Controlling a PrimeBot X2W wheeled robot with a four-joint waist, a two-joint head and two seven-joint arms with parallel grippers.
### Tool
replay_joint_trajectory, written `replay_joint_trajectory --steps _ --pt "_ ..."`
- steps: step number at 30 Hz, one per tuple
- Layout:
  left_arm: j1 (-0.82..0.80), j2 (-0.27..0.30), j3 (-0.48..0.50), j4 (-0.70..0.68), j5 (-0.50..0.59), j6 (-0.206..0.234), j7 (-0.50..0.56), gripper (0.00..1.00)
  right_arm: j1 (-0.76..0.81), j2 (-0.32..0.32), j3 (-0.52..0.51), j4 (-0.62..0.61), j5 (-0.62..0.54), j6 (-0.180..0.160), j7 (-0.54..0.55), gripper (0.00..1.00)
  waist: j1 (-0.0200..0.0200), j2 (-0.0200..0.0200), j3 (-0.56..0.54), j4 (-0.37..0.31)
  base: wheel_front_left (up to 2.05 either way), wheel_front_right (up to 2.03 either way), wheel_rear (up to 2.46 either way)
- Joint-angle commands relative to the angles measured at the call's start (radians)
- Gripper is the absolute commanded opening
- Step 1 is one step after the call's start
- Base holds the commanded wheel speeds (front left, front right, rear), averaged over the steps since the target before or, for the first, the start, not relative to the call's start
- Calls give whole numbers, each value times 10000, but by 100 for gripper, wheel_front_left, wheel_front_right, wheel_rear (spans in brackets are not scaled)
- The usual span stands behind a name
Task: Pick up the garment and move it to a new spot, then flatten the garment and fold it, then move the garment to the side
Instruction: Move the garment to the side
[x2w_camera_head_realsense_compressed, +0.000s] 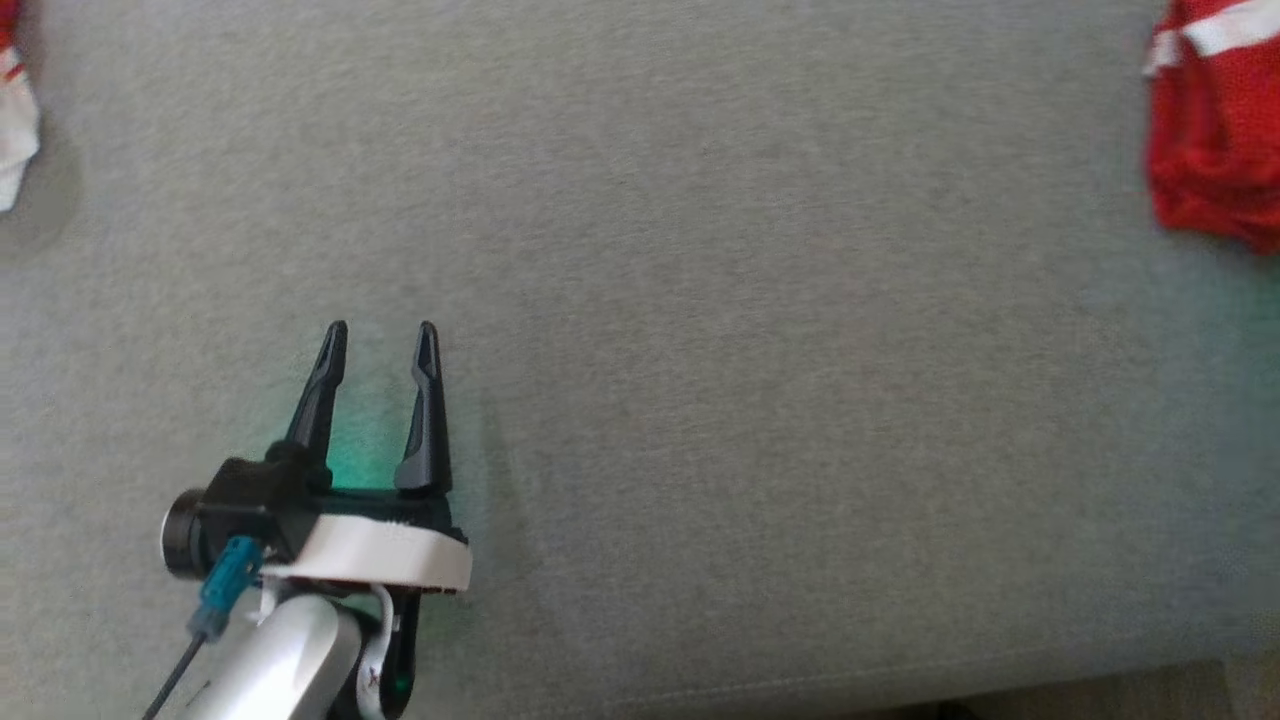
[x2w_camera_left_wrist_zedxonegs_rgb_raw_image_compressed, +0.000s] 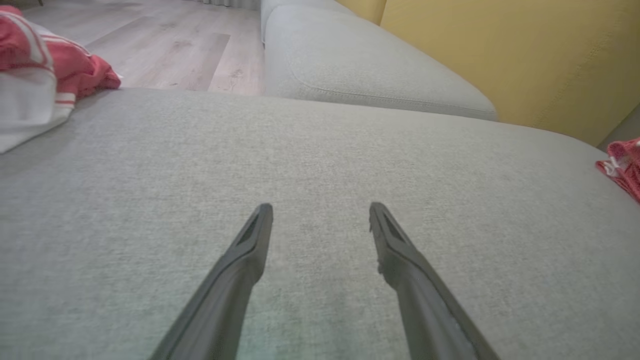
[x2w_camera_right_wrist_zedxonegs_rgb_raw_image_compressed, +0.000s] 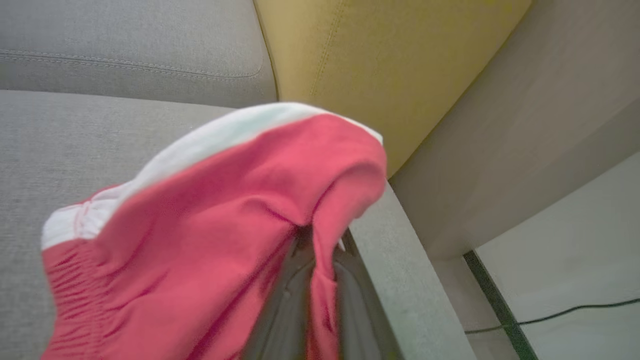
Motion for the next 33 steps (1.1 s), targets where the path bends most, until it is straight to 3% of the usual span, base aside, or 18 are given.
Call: replay_joint_trajectory --steps 1,2,4,5,6,10,16,26,33 --pt "-225 209 336 -364 77 60 -112 100 -249 -364 22 -210 -125 65 4 0 -1 0 169 258 0 0 0" --pt "-223 206 328 -363 74 54 -122 100 -280 -488 -40 -161 -198 65 -39 0 -1 0 191 309 0 0 0" --pt "-221 205 316 -351 68 38 -142 100 -371 -693 -65 -85 -345 65 -255 47 -1 0 222 372 0 0 0" --pt "-224 199 303 -339 67 29 -151 100 -421 -769 -88 -15 -404 65 -340 95 -1 0 226 398 0 0 0" --pt "-230 187 287 -323 69 23 -158 100 -487 -828 -124 44 -457 65 -444 100 -1 0 225 419 0 0 0" --pt "-247 103 201 -241 63 25 -155 100 -686 -785 -331 222 -753 65 -936 100 -1 0 127 458 0 0 0" --pt "-171 8 158 -15 -55 -48 -230 100 -778 -139 -122 322 -689 65 -1447 100 -1 0 -441 471 0 0 0" --pt "286 -219 283 684 -549 -243 -465 100 -182 748 1758 -307 39 65 -1759 100 -1 0 -2240 717 0 0 0" --pt "991 -383 531 1318 -948 -293 -679 100 1632 1772 2693 -1613 968 65 -1627 100 -1 0 -3630 955 0 0 0"
